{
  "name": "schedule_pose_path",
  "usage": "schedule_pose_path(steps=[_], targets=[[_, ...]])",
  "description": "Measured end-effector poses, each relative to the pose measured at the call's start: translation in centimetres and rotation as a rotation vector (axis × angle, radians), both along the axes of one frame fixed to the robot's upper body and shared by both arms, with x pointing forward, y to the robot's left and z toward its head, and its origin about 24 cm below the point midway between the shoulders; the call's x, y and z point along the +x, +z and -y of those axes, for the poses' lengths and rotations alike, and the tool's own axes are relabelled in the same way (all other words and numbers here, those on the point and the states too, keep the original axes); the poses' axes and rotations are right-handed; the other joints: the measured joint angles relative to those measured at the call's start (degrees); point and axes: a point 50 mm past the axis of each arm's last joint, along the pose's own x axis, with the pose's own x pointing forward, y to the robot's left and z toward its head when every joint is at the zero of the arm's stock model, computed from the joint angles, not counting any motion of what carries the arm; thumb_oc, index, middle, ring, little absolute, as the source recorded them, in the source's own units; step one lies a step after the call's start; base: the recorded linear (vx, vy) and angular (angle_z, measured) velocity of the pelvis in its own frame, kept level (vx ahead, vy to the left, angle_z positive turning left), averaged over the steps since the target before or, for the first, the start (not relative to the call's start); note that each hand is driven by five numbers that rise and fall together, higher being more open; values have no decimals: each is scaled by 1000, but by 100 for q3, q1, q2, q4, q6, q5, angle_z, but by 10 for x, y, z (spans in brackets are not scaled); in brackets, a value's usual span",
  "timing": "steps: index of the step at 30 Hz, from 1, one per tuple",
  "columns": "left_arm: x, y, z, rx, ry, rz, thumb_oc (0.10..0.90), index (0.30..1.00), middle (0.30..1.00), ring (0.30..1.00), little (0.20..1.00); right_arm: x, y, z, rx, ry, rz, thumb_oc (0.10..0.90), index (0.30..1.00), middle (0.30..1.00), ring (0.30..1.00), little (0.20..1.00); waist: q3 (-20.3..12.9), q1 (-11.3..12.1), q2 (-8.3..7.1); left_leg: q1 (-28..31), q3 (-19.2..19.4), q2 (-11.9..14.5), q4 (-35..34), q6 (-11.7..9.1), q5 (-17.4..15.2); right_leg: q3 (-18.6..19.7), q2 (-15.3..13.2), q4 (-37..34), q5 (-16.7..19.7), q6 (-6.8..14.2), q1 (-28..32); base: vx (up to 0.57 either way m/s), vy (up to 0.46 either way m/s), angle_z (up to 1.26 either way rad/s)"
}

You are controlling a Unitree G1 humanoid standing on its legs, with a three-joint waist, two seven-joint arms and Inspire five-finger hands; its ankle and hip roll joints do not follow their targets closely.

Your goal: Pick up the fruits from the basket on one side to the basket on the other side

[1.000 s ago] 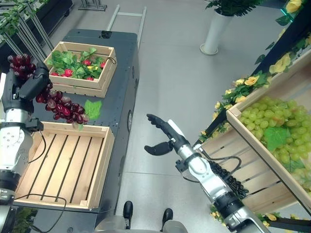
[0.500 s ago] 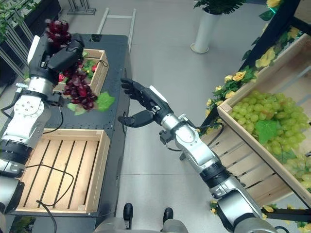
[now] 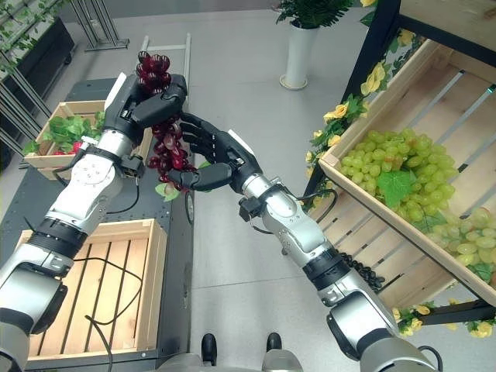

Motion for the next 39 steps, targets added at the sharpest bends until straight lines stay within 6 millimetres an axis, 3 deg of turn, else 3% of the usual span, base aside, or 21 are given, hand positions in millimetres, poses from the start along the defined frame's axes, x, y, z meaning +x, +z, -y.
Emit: schedule_pose_path(steps=[8, 18, 29, 39], targets=[[2, 4, 3, -3, -7, -1, 400, 300, 300, 300, 300, 19, 0, -4, 69, -40, -141, 800, 900, 900, 900, 900, -1, 56, -1, 2, -7, 6, 0, -5, 5, -11, 2, 0, 7, -4, 5, 0, 0, 0], [7, 26, 47, -110, -158, 27, 400, 300, 300, 300, 300, 25, -24, -28, -30, -15, -277, 800, 900, 900, 900, 900, -1, 206, -2, -7, -47, 4, 0, -6, 6, -52, 2, 0, 7, -4, 16, -1, -3, 1], [7, 26, 51, -126, -173, 26, 400, 300, 300, 300, 300, 32, -25, -25, -23, -41, -311, 800, 900, 900, 900, 900, -1, 321, -2, -12, -61, 5, 1, -7, 7, -62, 2, -1, 6, -6, 15, 0, 0, 0], [7, 26, 51, -125, -170, 24, 400, 300, 300, 300, 300, 34, -8, -27, 25, -99, -238, 800, 900, 900, 900, 900, -2, 333, -2, -13, -66, 2, 1, -7, 7, -57, 2, -1, 6, -6, 14, 0, 0, 0]])
